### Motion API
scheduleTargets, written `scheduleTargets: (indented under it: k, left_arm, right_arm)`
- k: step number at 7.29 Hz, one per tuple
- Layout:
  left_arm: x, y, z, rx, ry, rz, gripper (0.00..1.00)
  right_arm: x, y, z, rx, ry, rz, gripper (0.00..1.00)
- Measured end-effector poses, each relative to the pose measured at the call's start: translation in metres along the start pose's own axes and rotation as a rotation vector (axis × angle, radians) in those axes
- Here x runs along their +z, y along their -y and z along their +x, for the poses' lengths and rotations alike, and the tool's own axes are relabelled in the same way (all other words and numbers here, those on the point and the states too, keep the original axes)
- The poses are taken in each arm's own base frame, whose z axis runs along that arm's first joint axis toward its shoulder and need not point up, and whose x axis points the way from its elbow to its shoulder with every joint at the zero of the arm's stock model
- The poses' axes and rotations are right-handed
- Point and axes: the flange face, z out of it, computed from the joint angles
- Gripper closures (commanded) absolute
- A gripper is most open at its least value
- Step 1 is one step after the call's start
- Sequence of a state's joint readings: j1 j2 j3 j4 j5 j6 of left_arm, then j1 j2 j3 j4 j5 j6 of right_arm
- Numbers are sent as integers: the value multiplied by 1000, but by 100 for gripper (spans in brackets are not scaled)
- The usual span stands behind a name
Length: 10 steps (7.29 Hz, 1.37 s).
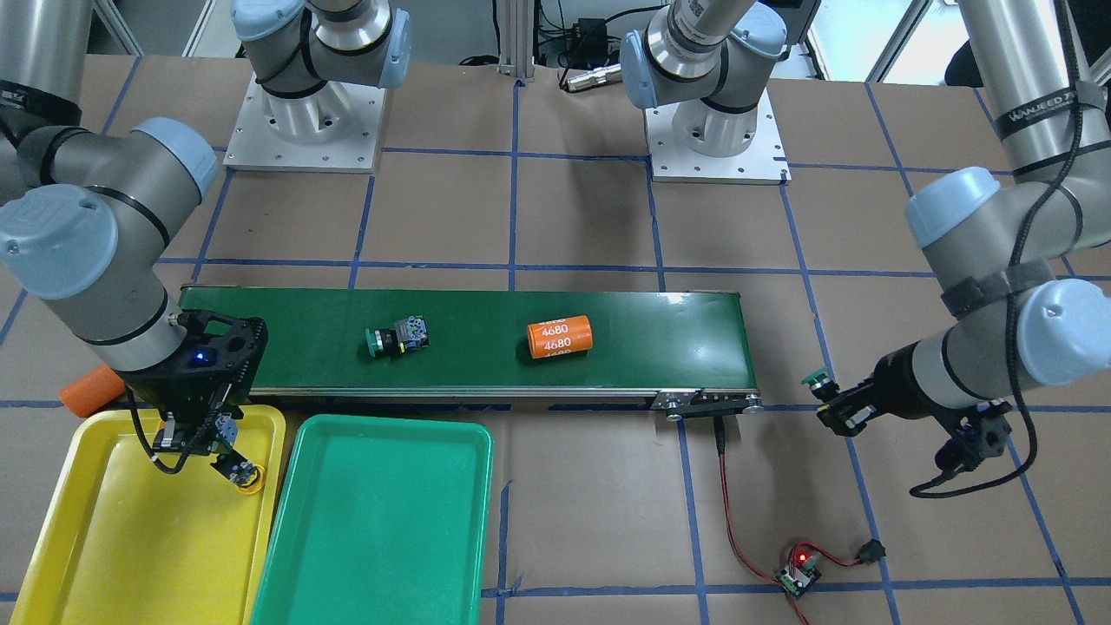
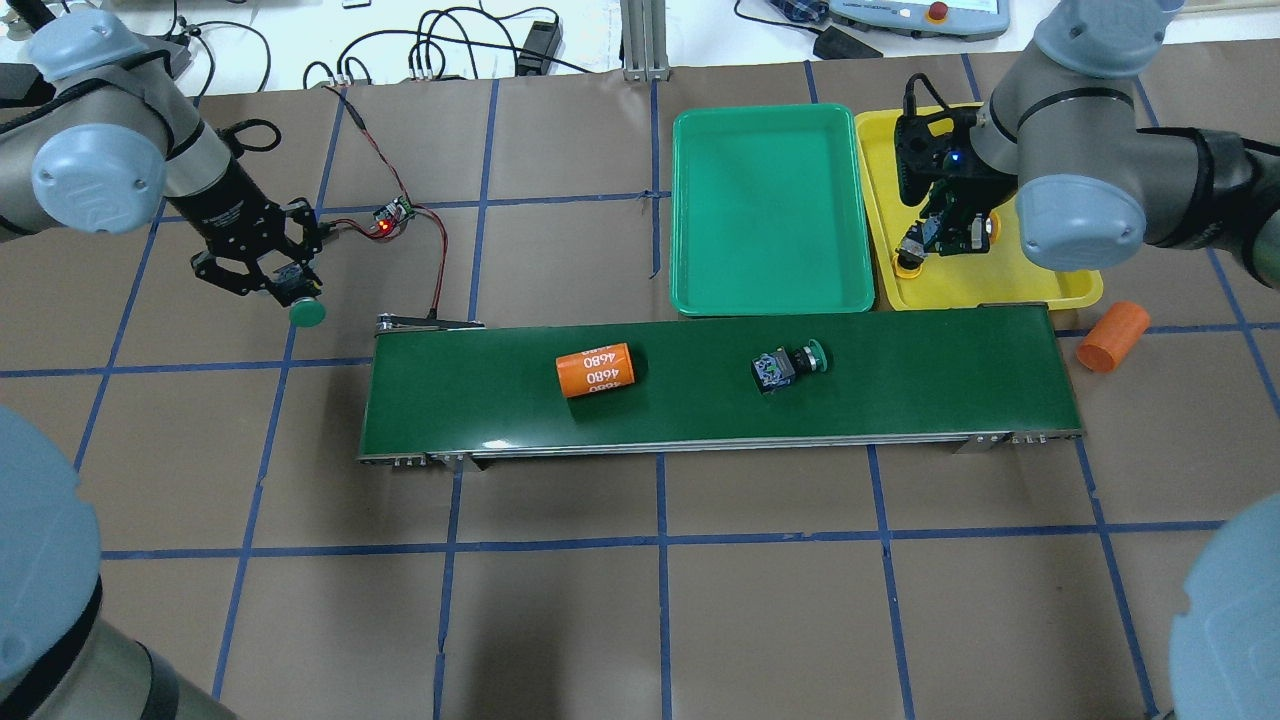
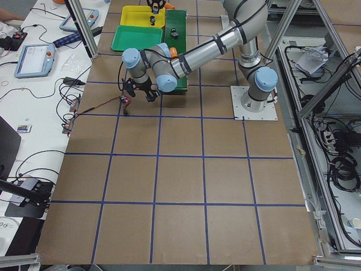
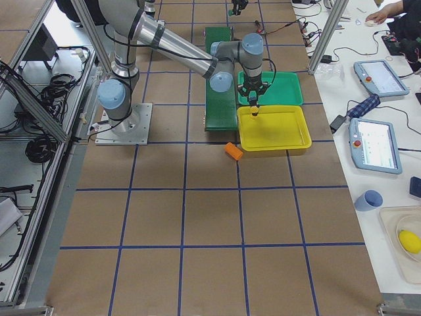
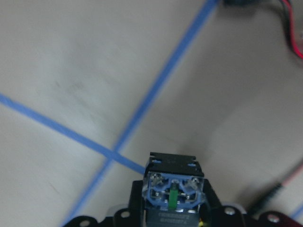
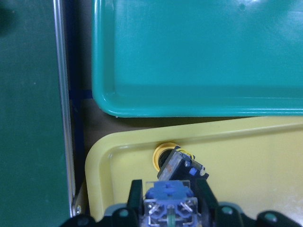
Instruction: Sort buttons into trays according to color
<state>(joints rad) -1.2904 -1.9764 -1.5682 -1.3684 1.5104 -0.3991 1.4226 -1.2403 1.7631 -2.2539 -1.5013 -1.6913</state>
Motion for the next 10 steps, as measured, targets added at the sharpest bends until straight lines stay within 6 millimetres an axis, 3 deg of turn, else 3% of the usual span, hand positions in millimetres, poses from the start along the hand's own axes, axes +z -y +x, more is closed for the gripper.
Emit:
scheduleTargets:
  k: [2, 3, 4, 5, 7, 10]
  left_arm:
    - [-21, -49, 22, -173, -54, -78, 100]
    - [-20, -63, 28, -222, -64, -101, 100]
    - [-12, -79, 37, -282, -54, -117, 100]
    - [-3, -99, 51, -363, -42, -112, 100]
    - [23, -131, 70, -545, -28, -89, 100]
    - [64, -145, 58, -624, 17, -47, 99]
  right_arm:
    - [5, 5, 6, -15, -21, 0, 94]
    - [10, 5, 7, -20, -18, 1, 80]
    - [14, 5, 7, -24, -13, 3, 39]
    - [18, 4, 7, -29, -7, 5, 20]
    - [25, 3, 8, -37, 4, 7, 17]
    - [20, 3, 7, -28, -1, 5, 17]
